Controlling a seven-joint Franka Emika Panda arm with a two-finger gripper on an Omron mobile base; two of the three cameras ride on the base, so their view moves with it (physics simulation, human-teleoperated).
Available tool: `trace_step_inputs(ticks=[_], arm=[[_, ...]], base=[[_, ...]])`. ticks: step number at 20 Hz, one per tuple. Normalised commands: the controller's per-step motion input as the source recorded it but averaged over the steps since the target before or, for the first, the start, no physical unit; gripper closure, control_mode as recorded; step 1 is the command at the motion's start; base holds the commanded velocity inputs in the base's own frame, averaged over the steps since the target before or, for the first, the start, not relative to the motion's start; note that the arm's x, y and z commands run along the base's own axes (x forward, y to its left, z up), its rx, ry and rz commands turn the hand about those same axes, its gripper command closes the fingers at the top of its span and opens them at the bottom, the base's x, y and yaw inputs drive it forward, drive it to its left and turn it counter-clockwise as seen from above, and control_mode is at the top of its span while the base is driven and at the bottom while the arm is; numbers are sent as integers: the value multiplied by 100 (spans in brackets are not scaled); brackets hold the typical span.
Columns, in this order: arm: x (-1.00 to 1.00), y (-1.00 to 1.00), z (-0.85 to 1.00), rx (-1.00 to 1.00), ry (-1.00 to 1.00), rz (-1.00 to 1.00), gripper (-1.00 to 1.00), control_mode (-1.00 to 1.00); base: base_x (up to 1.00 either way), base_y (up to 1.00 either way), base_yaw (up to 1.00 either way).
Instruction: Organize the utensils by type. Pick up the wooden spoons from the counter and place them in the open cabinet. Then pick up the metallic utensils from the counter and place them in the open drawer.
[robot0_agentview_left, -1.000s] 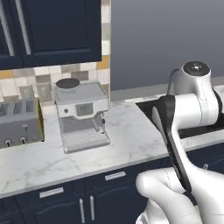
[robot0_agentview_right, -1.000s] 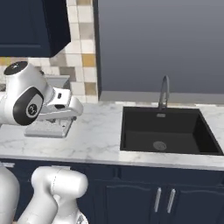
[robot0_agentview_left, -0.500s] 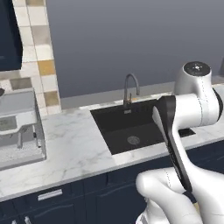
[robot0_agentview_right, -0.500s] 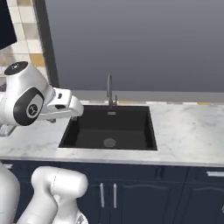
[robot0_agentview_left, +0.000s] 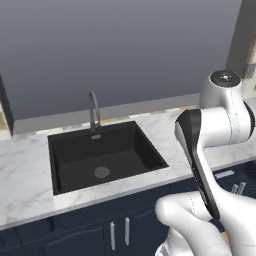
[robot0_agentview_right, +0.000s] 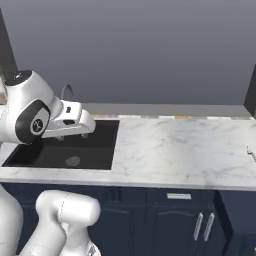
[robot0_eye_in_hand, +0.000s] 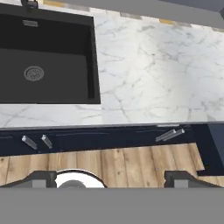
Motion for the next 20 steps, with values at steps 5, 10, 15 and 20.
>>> trace_step_inputs(ticks=[5,10,15,20], arm=[[0,0,0,0,0,0,-100,100],[0,0,0,0,0,0,-100,100],[0,0,0,0,0,0,-100,100],[0,0,0,0,0,0,-100,100]], base=[[6,-100,0],[4,-100,0],[-6,-92,0],[-50,-57,0]])
